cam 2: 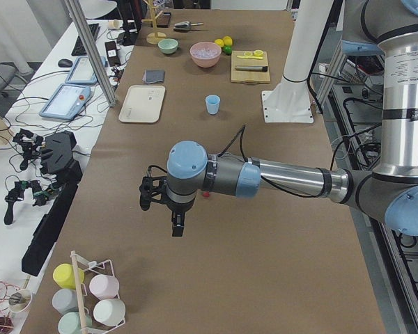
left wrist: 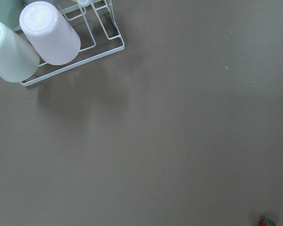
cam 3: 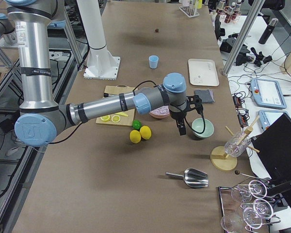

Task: Put ice and strawberries in cup
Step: 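Move the right gripper over the pink bowl of ice cubes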

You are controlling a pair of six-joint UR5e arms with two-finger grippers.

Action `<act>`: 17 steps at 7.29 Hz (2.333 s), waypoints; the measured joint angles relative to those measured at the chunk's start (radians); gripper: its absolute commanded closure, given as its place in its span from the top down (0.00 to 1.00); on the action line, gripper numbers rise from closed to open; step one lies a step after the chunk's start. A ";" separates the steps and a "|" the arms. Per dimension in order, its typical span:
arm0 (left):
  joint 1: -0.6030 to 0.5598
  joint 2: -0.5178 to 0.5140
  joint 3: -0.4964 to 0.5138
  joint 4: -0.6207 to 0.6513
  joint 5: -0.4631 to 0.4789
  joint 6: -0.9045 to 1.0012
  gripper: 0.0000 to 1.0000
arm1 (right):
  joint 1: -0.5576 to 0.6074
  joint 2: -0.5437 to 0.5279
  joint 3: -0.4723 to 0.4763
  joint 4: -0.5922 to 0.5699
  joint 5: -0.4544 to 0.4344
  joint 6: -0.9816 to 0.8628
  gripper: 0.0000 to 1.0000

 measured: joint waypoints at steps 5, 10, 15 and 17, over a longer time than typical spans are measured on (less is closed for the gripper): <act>-0.001 -0.001 -0.013 0.002 -0.001 0.000 0.98 | 0.000 0.007 -0.004 0.000 -0.001 0.001 1.00; 0.056 -0.066 0.023 0.003 0.011 -0.005 0.98 | 0.000 -0.005 -0.010 0.053 -0.003 0.039 1.00; 0.096 -0.177 0.040 0.128 0.083 -0.007 0.98 | -0.015 0.014 -0.003 0.189 0.068 0.180 0.99; 0.097 -0.189 0.077 0.136 0.086 -0.006 0.98 | -0.095 0.046 -0.001 0.302 0.083 0.321 0.99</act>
